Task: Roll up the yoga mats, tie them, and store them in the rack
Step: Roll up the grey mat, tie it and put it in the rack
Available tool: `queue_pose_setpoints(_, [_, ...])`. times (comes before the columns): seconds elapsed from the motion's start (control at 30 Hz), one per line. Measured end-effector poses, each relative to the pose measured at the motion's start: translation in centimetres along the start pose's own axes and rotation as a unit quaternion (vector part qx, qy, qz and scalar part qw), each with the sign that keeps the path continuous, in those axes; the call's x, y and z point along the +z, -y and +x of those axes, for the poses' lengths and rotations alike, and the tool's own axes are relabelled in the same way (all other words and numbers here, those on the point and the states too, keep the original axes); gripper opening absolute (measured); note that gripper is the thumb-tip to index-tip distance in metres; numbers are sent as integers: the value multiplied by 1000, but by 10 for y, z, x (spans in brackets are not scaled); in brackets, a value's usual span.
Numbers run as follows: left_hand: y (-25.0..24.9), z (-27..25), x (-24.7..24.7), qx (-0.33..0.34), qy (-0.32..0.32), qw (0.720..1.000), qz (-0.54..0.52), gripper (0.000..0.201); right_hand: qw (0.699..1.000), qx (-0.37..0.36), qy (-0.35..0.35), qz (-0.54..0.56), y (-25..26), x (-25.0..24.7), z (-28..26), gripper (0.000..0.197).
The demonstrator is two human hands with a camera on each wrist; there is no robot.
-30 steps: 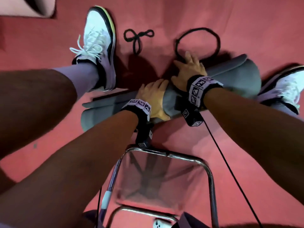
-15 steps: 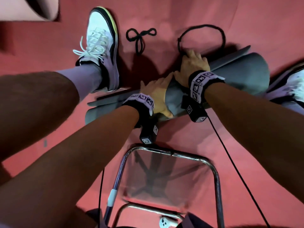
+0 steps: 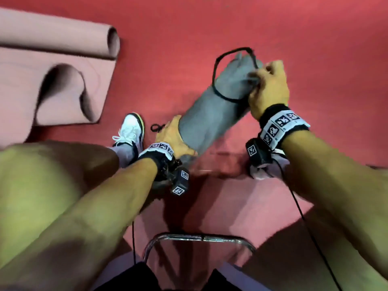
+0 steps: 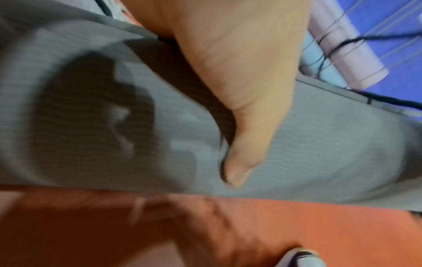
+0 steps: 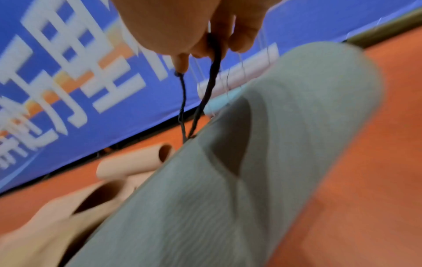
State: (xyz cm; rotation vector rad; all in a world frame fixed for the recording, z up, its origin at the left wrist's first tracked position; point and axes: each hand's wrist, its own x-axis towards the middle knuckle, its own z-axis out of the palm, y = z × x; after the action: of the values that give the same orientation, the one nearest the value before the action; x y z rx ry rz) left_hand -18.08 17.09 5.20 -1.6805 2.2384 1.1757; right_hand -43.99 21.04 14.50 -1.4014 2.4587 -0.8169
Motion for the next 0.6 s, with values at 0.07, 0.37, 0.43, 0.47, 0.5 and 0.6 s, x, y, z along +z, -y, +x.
queue_pose_setpoints(0.07, [-18, -19, -25, 38, -36, 998, -47, 131, 993, 61, -84, 59, 13, -48, 3, 40])
queue_pose_setpoints(0.37, [-84, -95, -68, 152, -125, 972, -127, 146, 886, 237, -23, 398, 97, -142, -27, 91])
queue_pose_setpoints(0.43, [-92, -104, -69, 139, -131, 972, -135, 136, 879, 236, -19, 415, 106, -151, -41, 102])
queue_pose_setpoints(0.47, [-96, -106, -70, 138, -137, 971, -142, 130, 885, 234, -22, 402, 108, -152, -48, 108])
queue_pose_setpoints(0.5, [-99, -109, -71, 142, -145, 968, -149, 128, 889, 228, -22, 397, 104, -151, -51, 109])
queue_pose_setpoints(0.6, [-98, -109, -72, 151, -148, 965, -153, 149, 885, 236, -16, 402, 111, -154, -69, 97])
